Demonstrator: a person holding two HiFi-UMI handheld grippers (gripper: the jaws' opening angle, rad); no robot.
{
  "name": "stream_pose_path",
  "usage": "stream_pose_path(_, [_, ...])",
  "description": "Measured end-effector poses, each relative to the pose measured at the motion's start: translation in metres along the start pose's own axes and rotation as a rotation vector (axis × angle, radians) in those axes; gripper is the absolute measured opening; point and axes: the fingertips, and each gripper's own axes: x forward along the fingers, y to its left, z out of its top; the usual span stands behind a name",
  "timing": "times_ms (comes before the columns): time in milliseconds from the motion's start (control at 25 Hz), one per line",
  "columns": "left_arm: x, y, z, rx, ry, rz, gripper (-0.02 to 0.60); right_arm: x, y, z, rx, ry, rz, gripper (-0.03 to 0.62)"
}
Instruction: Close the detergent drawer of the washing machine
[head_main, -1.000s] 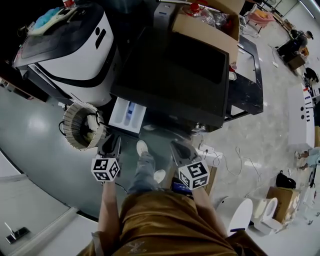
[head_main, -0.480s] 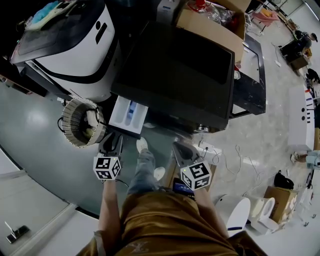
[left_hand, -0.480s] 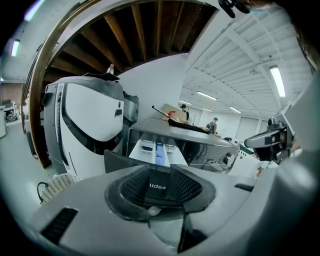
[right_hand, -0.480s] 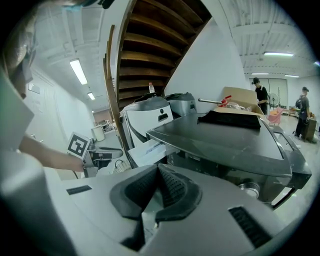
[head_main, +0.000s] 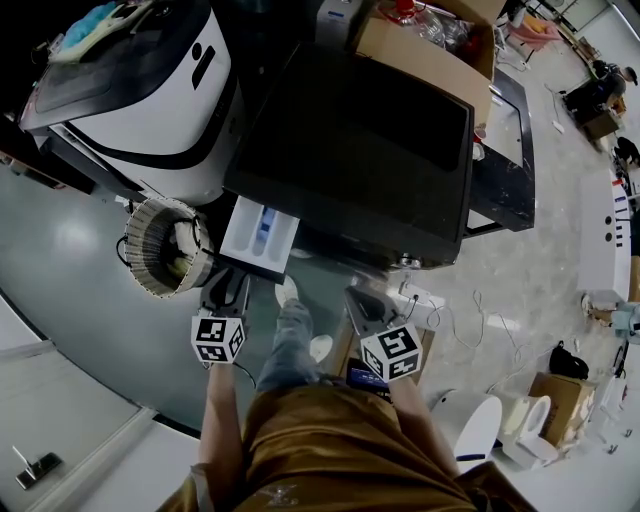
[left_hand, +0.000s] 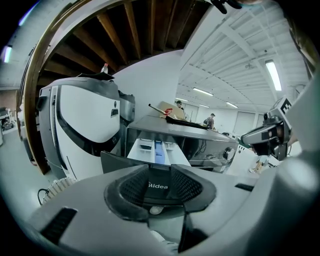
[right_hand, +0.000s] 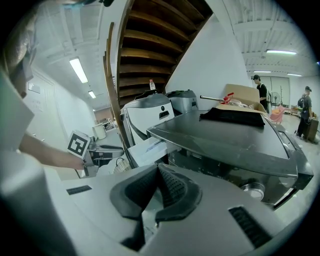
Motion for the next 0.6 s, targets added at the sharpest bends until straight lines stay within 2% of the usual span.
stream_pose_path(600, [0.002,0.000,0.001,0.024,0.011,-0.033,0.152,0.012,-0.005,0.001,0.018,0.004,0.006,0.012])
